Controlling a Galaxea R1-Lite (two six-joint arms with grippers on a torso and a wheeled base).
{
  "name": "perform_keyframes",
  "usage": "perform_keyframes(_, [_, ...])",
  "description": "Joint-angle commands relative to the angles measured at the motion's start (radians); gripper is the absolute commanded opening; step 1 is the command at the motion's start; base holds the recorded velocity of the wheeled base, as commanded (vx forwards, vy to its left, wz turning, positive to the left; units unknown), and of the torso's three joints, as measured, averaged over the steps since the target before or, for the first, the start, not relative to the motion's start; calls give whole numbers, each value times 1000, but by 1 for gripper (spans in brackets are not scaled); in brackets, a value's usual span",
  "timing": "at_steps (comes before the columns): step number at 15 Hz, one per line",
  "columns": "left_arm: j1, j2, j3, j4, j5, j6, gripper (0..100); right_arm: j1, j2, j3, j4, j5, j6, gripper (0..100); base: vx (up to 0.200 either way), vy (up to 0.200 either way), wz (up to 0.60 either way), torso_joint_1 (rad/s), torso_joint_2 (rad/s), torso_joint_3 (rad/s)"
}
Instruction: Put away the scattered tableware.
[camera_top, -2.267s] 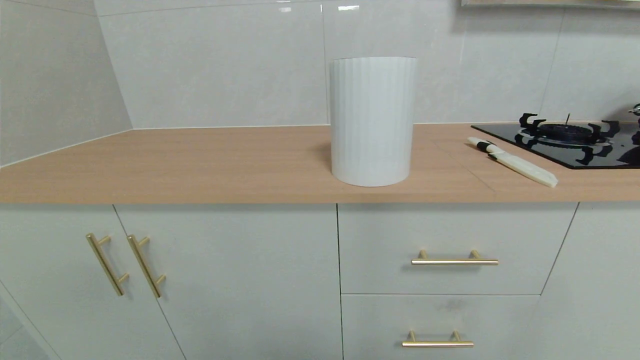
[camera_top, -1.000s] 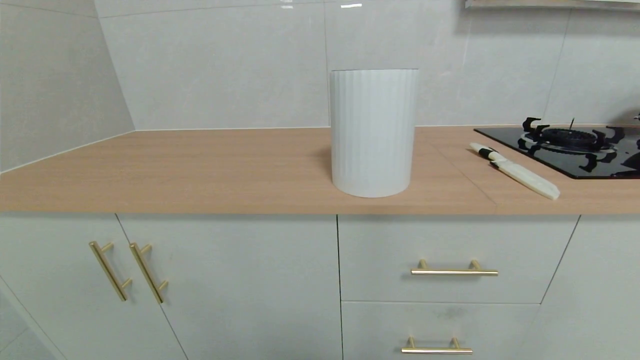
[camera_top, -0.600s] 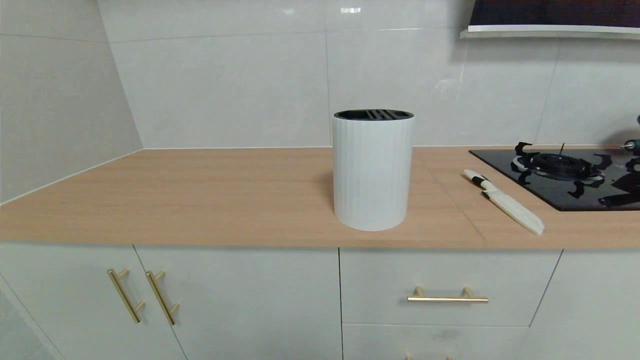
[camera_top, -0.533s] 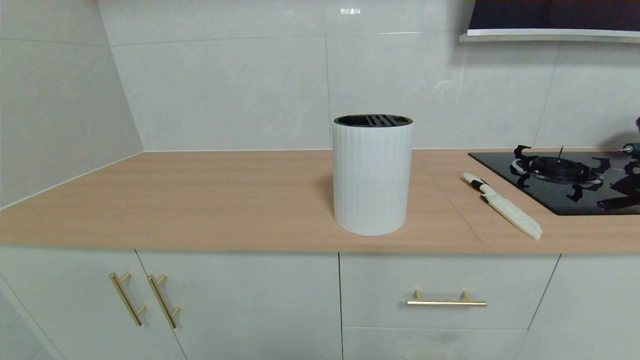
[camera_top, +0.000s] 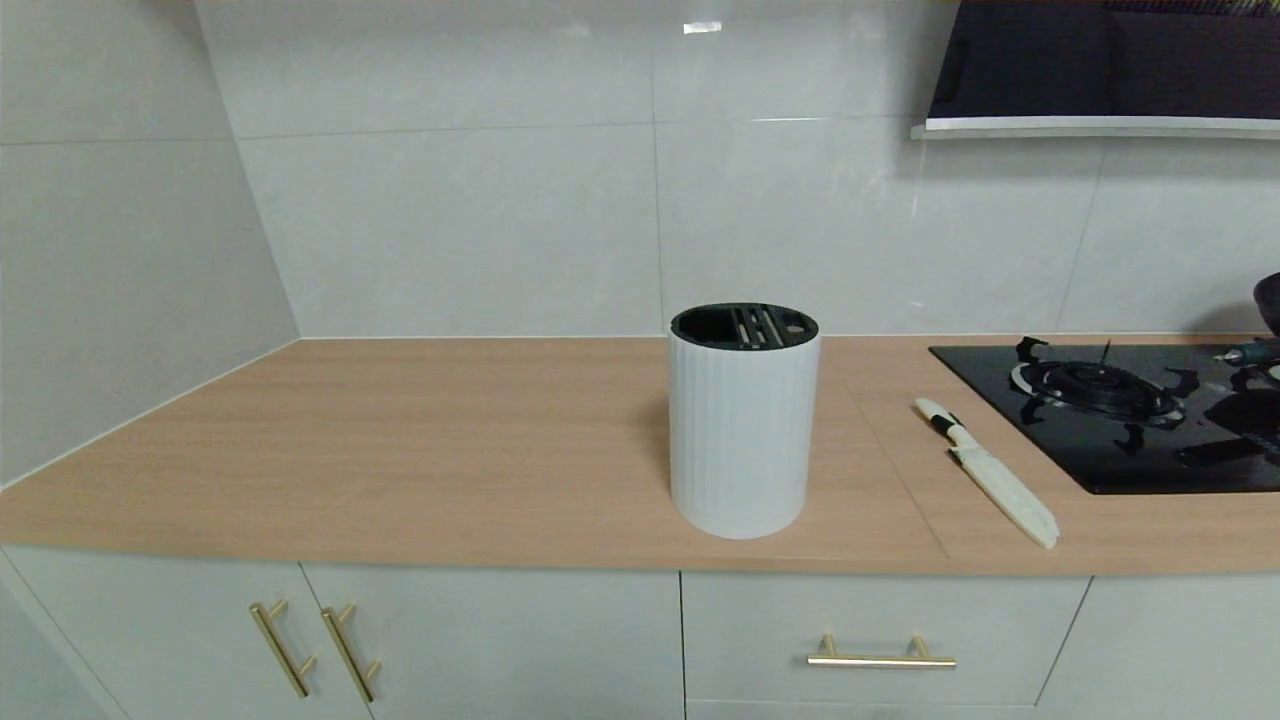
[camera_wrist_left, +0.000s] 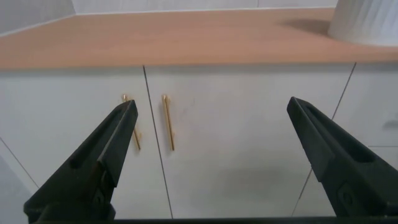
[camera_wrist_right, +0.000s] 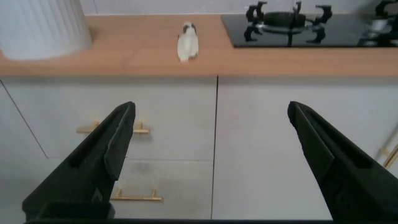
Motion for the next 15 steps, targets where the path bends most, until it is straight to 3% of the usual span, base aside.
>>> perform_keyframes(1, [0, 0, 0, 0, 0, -1, 100, 0, 3, 0, 0, 0, -1, 100, 0, 0, 0, 222, -510, -281])
perform_keyframes(15, [0, 0, 0, 0, 0, 0, 100, 0, 1, 0, 0, 0, 0, 100, 0, 0, 0, 258, -553, -296])
